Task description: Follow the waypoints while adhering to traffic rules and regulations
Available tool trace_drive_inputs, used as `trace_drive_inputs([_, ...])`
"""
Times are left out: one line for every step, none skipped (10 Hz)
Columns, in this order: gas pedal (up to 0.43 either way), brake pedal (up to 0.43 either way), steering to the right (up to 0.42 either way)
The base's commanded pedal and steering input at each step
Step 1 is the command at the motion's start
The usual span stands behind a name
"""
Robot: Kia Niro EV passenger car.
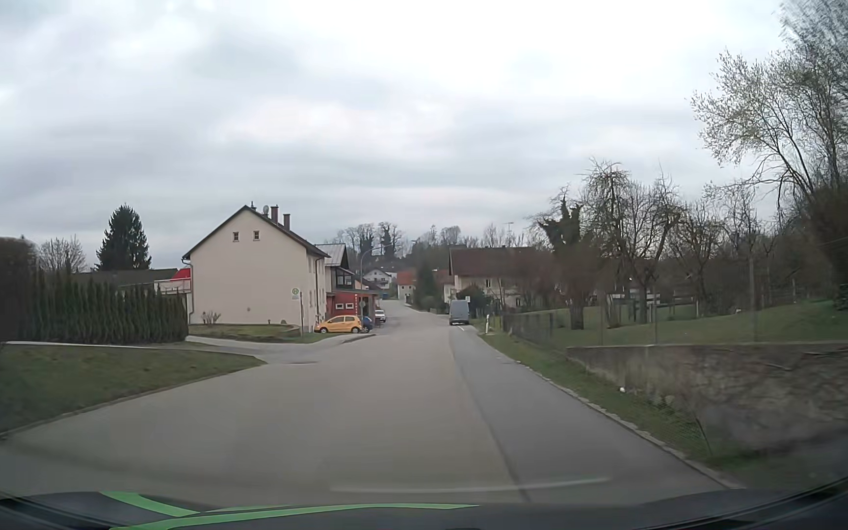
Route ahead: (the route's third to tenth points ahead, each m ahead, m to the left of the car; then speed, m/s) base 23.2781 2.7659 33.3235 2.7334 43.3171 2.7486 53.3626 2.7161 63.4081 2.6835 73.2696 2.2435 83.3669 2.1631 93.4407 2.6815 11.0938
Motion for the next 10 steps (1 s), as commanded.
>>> trace_drive_inputs([0.000,0.000,0.009])
trace_drive_inputs([0.000,0.000,0.009])
trace_drive_inputs([0.000,0.000,0.008])
trace_drive_inputs([0.000,0.000,0.008])
trace_drive_inputs([0.000,0.000,0.007])
trace_drive_inputs([0.000,0.000,0.006])
trace_drive_inputs([0.000,0.000,0.006])
trace_drive_inputs([0.000,0.000,0.006])
trace_drive_inputs([0.000,0.000,0.006])
trace_drive_inputs([0.000,0.000,0.005])
